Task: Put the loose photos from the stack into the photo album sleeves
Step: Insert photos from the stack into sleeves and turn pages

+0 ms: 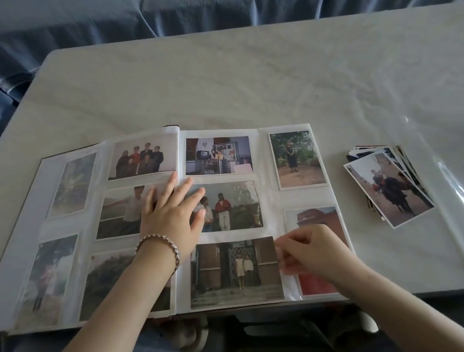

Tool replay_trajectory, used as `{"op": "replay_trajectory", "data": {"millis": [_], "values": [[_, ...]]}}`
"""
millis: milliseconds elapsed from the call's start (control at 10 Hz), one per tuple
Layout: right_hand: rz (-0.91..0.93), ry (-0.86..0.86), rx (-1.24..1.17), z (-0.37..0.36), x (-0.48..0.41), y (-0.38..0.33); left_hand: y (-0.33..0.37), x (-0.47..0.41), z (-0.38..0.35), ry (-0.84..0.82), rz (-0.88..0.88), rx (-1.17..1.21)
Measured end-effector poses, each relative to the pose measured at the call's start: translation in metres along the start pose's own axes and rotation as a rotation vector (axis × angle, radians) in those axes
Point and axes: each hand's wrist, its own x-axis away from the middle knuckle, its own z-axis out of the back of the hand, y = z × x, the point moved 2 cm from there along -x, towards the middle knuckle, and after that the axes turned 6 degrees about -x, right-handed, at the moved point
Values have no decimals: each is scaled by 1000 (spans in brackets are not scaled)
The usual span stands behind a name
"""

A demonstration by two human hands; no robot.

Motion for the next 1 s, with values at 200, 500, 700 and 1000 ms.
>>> {"op": "replay_trajectory", "data": {"millis": [200,500,700,1000], "values": [[124,157,177,-8,3,1,1,1,0,3,1,8],[294,259,419,-15,12,1,0,1,1,9,2,11],[341,237,470,-18,14,0,2,1,2,9,3,27],[244,169,208,-15,6,5,2,3,2,16,6,23]]}}
